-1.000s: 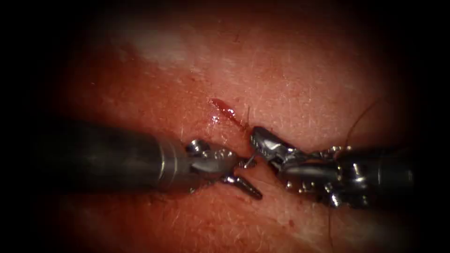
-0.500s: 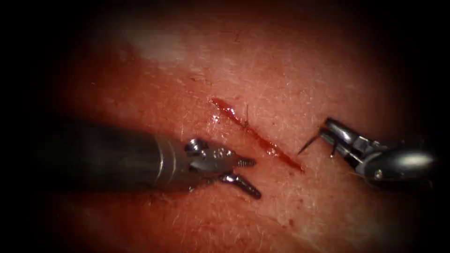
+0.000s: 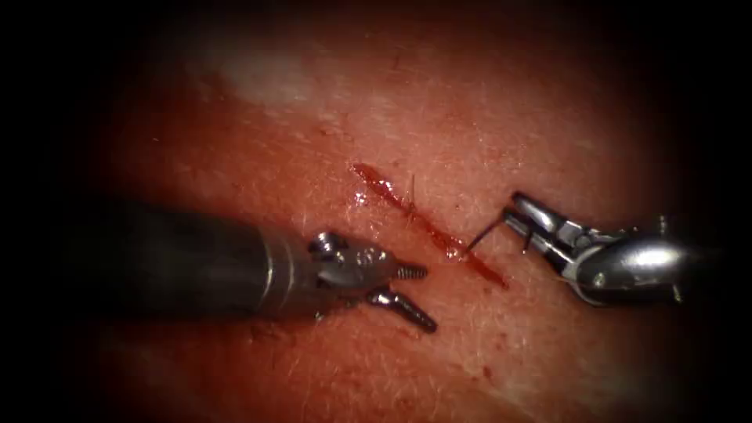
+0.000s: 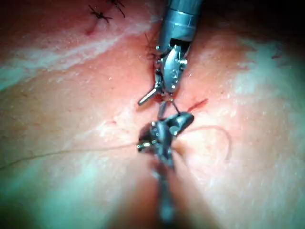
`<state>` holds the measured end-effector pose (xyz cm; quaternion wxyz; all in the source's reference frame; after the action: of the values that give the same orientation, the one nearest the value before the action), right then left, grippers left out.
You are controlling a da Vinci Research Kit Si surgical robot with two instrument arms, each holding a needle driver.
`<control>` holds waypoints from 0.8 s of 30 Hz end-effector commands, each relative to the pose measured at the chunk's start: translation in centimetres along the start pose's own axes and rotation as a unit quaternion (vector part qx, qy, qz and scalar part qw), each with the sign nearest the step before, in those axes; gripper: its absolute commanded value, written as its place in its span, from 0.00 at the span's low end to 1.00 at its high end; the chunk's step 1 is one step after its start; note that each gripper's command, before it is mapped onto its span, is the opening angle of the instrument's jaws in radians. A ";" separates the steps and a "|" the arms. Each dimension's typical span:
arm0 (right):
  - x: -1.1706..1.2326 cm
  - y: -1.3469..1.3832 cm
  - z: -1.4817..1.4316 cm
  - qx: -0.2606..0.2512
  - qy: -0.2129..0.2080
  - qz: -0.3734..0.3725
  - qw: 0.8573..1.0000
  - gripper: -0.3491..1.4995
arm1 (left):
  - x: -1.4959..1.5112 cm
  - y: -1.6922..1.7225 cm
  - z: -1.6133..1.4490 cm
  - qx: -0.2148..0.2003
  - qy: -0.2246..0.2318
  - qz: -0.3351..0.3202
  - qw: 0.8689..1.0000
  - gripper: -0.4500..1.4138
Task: Wound Closure
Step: With the right tool, throw the needle into the skin above the wound.
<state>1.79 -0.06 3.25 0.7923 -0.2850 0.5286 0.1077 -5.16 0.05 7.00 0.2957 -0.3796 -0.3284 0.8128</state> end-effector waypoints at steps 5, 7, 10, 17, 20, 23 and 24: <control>-0.07 -0.07 0.07 0.003 -0.008 -0.020 1.000 0.00 | -0.05 0.00 0.10 0.000 -0.001 0.000 1.000 0.50; -0.08 -0.07 0.08 0.002 -0.009 -0.023 1.000 0.00 | -0.05 0.00 0.11 0.000 0.000 0.000 1.000 0.50; -0.09 -0.07 0.09 0.005 -0.012 -0.032 0.999 0.00 | -0.05 0.00 0.11 0.000 0.000 0.000 1.000 0.50; -0.15 -0.08 0.07 0.013 -0.032 -0.073 0.997 0.00 | -0.05 0.00 0.10 -0.001 -0.001 0.000 1.000 0.50; -0.15 -0.09 0.07 0.016 -0.040 -0.091 0.995 0.00 | -0.05 0.00 0.10 -0.001 -0.001 0.000 1.000 0.50; -0.14 -0.11 0.08 0.022 -0.044 -0.106 0.993 0.00 | -0.05 0.00 0.10 0.000 -0.001 0.000 1.000 0.50; -0.14 -0.13 0.09 0.023 -0.046 -0.110 0.993 0.00 | -0.05 0.00 0.10 0.000 -0.001 0.000 1.000 0.50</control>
<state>1.79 -0.03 3.39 0.8308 -0.3190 0.4557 0.0191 -5.17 0.04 7.01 0.2954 -0.3798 -0.3277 0.8131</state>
